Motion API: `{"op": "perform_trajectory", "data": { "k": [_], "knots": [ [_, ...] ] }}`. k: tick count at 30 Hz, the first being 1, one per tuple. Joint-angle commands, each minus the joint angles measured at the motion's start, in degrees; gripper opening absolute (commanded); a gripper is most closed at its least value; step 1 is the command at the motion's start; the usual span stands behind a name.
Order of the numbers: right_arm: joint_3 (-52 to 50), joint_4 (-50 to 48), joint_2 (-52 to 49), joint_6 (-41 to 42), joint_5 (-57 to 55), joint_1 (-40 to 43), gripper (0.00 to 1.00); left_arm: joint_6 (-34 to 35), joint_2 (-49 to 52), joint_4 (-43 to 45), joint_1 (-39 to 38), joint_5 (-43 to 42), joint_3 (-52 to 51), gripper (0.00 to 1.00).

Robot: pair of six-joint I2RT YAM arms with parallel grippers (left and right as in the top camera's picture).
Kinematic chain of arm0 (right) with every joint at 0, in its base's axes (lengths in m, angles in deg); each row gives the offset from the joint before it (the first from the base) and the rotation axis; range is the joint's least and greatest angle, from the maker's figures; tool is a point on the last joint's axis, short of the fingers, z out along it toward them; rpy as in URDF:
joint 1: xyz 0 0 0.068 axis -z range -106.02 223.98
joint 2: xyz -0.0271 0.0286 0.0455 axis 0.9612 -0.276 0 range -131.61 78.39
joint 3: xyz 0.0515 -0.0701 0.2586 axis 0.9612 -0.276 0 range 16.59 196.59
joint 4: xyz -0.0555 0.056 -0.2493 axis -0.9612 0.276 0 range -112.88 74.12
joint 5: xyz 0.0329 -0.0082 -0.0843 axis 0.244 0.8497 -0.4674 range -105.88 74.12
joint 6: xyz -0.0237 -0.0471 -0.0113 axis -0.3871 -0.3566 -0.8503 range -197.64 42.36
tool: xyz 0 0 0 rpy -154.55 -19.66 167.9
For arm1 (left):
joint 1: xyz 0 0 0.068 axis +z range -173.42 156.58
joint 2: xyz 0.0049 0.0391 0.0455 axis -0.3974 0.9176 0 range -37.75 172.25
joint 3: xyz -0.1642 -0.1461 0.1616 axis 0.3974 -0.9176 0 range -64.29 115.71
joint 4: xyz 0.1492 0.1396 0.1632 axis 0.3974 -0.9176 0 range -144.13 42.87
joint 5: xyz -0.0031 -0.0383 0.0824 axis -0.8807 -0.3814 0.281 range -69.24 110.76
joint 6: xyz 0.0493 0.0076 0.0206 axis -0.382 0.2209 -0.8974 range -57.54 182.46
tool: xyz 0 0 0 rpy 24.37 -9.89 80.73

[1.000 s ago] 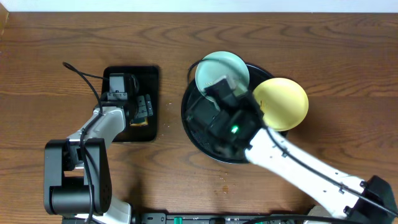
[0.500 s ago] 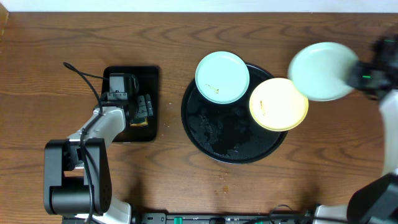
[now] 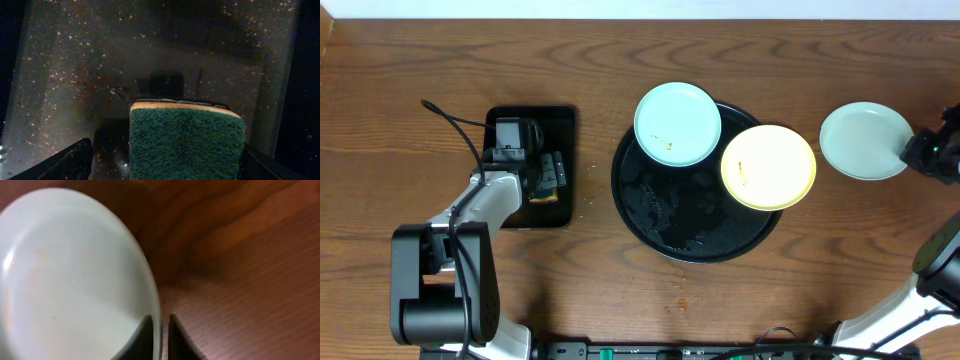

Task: Clean dirty plates on tray and stack at the side
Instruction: 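Place the pale-blue plate on the table right of the tray, then grasp the yellow plate rim with right gripper and pull it inward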

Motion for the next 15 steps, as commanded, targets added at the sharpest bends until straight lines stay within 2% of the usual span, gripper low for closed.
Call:
{"op": "perform_trajectory", "data": {
  "k": [1,4,5,7,11,15],
  "knots": [
    [0.55,-1.49,-0.26,-1.22,1.60,0.35,0.36,-0.33,-0.22,-0.07,0.24,0.94,0.07,0.87],
    [2.21,1.16,1.36,-0.70,7.85,0.33,0.57,-0.35,-0.22,-0.09,0.24,0.94,0.07,0.87],
    [3.15,3.02,2.23,-0.72,10.93,0.33,0.59,-0.33,-0.22,-0.09,0.24,0.94,0.09,0.87],
    [5.29,7.89,4.33,-0.98,15.96,0.33,0.59,-0.35,-0.22,-0.09,0.24,0.94,0.07,0.87],
    [9.70,20.83,9.38,-0.90,24.17,-0.50,0.53,-0.33,-0.22,-0.09,0.24,0.94,0.07,0.87],
    [9.84,31.80,15.52,-0.87,17.66,-5.42,0.52,-0.33,-0.20,-0.07,0.24,0.94,-0.04,0.88]
  ]
}}
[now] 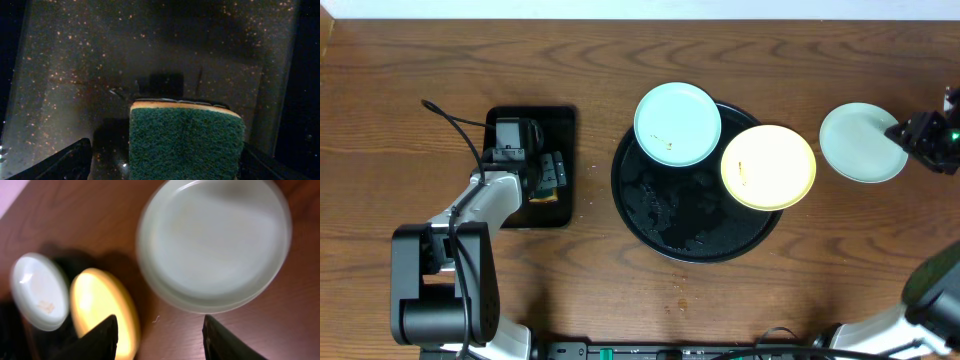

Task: Clean dirty plates on tray and stack at the side
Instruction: 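Grasp the yellow plate rim with right gripper and pull it inward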

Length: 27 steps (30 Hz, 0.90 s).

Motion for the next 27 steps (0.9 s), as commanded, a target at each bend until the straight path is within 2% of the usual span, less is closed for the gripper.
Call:
{"op": "perform_trajectory", "data": {
  "k": [1,4,6,10,11,12,14,15,17,19,22,27],
  "knots": [
    [0.46,6.38,5.31,0.02,-4.87,-5.64,0.51,-0.33,-0.20,-0.04,0.24,0.92,-0.15,0.88],
    [-1.07,10.43,5.84,3.10,-12.98,-10.49,0.49,-0.24,-0.13,-0.09,0.24,0.87,-0.26,0.87],
    [-4.94,9.90,5.75,4.28,-14.49,-15.34,0.49,0.11,-0.13,-0.09,0.24,-0.44,-0.55,0.86],
    [-12.02,6.01,5.70,4.46,-15.02,-20.44,0.49,0.09,-0.13,-0.11,0.24,-2.19,-0.92,0.76],
    [-14.03,4.35,5.70,5.16,-15.76,-21.59,0.50,0.09,-0.13,-0.07,0.24,-2.12,-0.98,0.66],
    [-15.82,2.49,5.70,5.38,-16.22,-22.47,0.50,0.09,-0.13,0.02,0.24,-2.14,-1.01,0.52],
    [-19.45,-1.88,5.70,5.33,-17.64,-23.85,0.51,0.09,-0.13,0.26,0.24,-2.12,-1.01,0.34],
    [-21.09,-3.93,5.70,5.33,-18.91,-24.44,0.52,0.09,-0.13,0.37,0.24,-2.12,-1.01,0.28],
    [-23.89,-7.89,5.70,5.33,-20.63,-25.62,0.54,0.09,-0.13,0.55,0.24,-2.12,-1.01,0.27],
    [-26.64,-12.44,5.70,5.05,-20.74,-26.99,0.54,0.09,-0.13,0.59,0.24,-2.12,-1.01,0.30],
    [-28.81,-17.31,5.70,4.57,-20.81,-28.35,0.54,0.09,-0.13,0.59,0.24,-2.12,-1.01,0.50],
    [-28.20,-20.20,5.81,4.57,-20.85,-28.65,0.51,0.09,-0.13,0.59,0.24,-2.12,-1.01,0.51]
  ]
}}
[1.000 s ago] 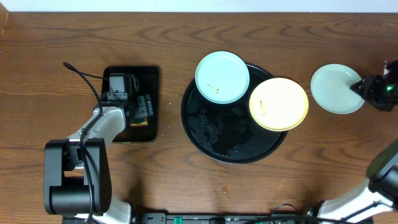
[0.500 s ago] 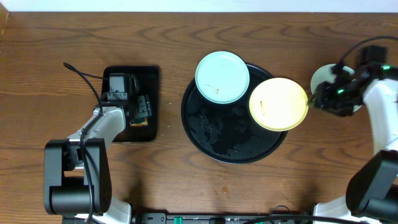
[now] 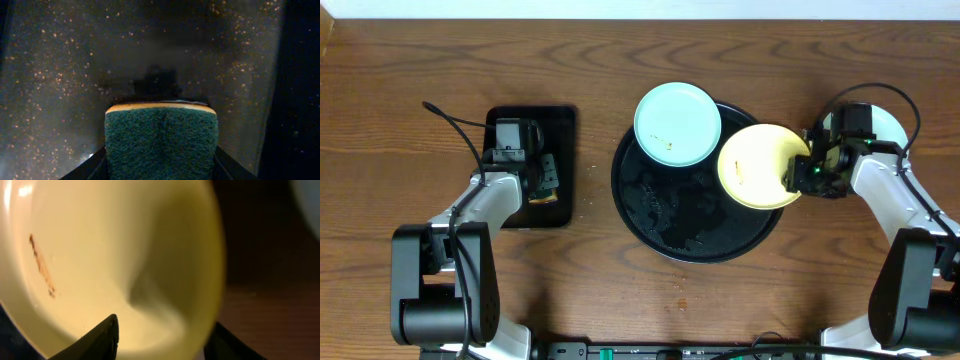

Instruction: Clean dirty plates on tray and stack at the side

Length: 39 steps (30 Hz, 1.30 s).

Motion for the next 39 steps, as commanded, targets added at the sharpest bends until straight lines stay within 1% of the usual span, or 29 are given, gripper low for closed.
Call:
{"op": "perform_trajectory", "data": {
  "k": [1,5,9,11,15,16,17,18,21,22,25,29,30,33,35,37,39],
  "knots": [
    [0.55,-1.81,-0.09,-0.13,-1.07,-0.52,0.50,-0.04,-0.11,-0.13,0.24,-0.11,-0.63,0.52],
    [0.55,-4.94,-0.09,-0.15,-5.53,-0.52,0.49,-0.04,-0.11,-0.13,0.24,-0.11,-0.63,0.51],
    [0.04,-4.87,-0.09,-1.20,-5.95,-0.55,0.45,-0.04,-0.11,-0.07,0.24,-0.09,-0.63,0.51],
    [-0.90,-5.66,-0.11,-1.20,-5.95,-0.55,0.41,-0.04,-0.11,0.17,0.24,-0.09,-0.63,0.51],
    [-1.97,-7.37,-0.11,-1.20,-5.95,-0.57,0.25,-0.04,-0.11,0.28,0.24,-0.11,-0.63,0.51],
    [-1.95,-7.45,-0.09,-1.20,-5.95,-0.57,0.18,-0.04,-0.11,0.28,0.24,-0.11,-0.63,0.52],
    [-1.95,-7.56,-0.09,-1.18,-5.95,-0.57,0.03,-0.04,-0.11,0.28,0.24,-0.09,-0.63,0.51],
    [-1.95,-7.50,-0.09,-1.18,-5.95,-0.57,0.01,-0.04,-0.11,0.28,0.24,-0.09,-0.63,0.51],
    [-1.95,-5.11,-0.09,0.92,-5.03,-0.68,0.01,-0.04,-0.11,0.24,0.24,-0.09,-0.63,0.52],
    [-1.95,-3.26,-0.09,2.99,-3.89,-1.01,0.01,-0.04,-0.11,0.24,0.24,-0.11,-0.63,0.51],
    [-1.97,-0.07,-0.07,5.68,-0.31,-2.40,0.01,-0.04,-0.11,0.26,0.24,-0.11,-0.63,0.52],
    [-2.08,5.38,-0.09,12.17,-0.61,-5.68,0.01,-0.04,-0.11,0.15,0.24,-0.11,-0.63,0.51],
    [-2.12,6.64,-0.09,12.87,-0.61,-6.71,0.05,-0.04,-0.11,0.02,0.24,-0.11,-0.63,0.52],
    [-2.10,7.26,-0.09,11.76,-2.45,-8.09,0.23,-0.04,-0.11,-0.37,0.24,-0.11,-0.63,0.52],
    [-2.08,5.92,-0.09,8.72,-3.48,-8.00,0.27,-0.04,-0.11,-0.39,0.24,-0.11,-0.63,0.51],
    [-2.08,4.04,-0.09,6.01,-3.45,-7.91,0.27,-0.04,-0.11,-0.35,0.24,-0.11,-0.63,0.51],
    [-2.08,2.38,-0.09,5.27,-3.45,-7.91,0.25,-0.04,-0.11,-0.35,0.24,-0.11,-0.63,0.51]
  ]
}}
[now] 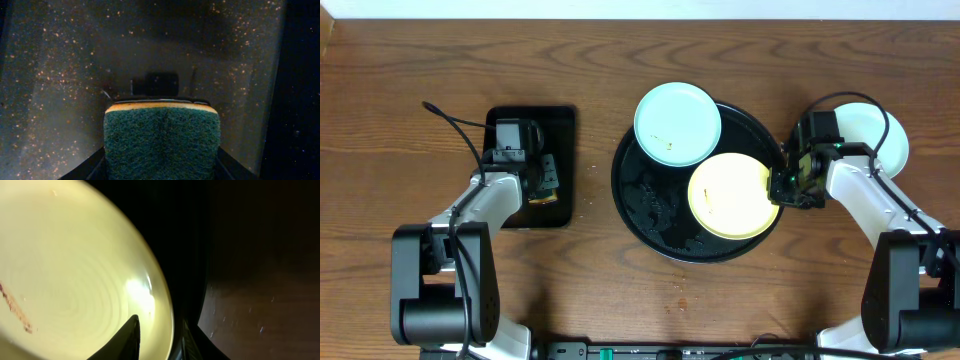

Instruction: Clean dirty plates on tray and stack at the side

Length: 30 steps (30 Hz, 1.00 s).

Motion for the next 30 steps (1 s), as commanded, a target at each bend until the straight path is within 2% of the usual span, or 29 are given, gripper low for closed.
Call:
{"op": "perform_trajectory", "data": {
  "k": [1,4,10,11,14,17,19,25,26,27,28,29,30],
  "knots": [
    [-0.26,-2.03,-0.09,-3.19,-1.22,-0.13,0.26,-0.04,-0.11,-0.33,0.24,-0.13,-0.55,0.51],
    [-1.25,-4.61,-0.09,-5.97,-1.31,-0.28,0.26,-0.04,-0.11,-0.33,0.24,-0.13,-0.55,0.51],
    [-7.10,-16.63,-0.09,-8.92,-1.36,-0.26,0.29,-0.04,-0.11,-0.33,0.24,-0.11,-0.55,0.52],
    [-7.69,-17.11,-0.09,-8.92,-1.33,-0.26,0.26,-0.04,-0.11,-0.35,0.24,-0.11,-0.55,0.52],
    [-8.07,-16.09,-0.09,-8.90,-0.66,-0.31,0.13,-0.04,-0.11,-0.33,0.24,-0.11,-0.55,0.52],
    [-8.07,-15.37,-0.09,-8.85,1.29,-0.39,0.09,-0.04,-0.11,-0.33,0.24,-0.11,-0.55,0.52],
    [-8.07,-14.71,-0.09,-6.93,1.95,-0.39,0.01,-0.04,-0.11,-0.57,0.24,-0.13,-0.55,0.52],
    [-8.09,-10.91,-0.09,-1.05,1.92,-0.44,0.01,-0.07,-0.11,-1.01,0.24,-0.13,-0.70,0.52],
    [-8.09,-10.58,-0.09,-0.83,1.92,-0.57,0.01,-0.07,-0.11,-1.01,0.24,-0.13,-0.70,0.53],
    [-8.09,-10.32,-0.09,-0.85,1.95,-0.81,0.01,-0.07,-0.11,-0.98,0.24,-0.13,-0.70,0.60],
    [-8.11,-10.19,-0.09,-0.87,1.92,-1.05,0.01,-0.07,-0.11,-0.98,0.24,-0.13,-0.70,0.61],
    [-8.13,-10.08,-0.09,-0.90,1.92,-1.38,0.01,-0.07,-0.11,-0.98,0.24,-0.13,-0.70,0.58],
    [-8.13,-10.01,-0.09,-0.90,1.92,-1.75,0.01,-0.07,-0.09,-0.98,0.24,-0.13,-0.70,0.33]
  ]
}}
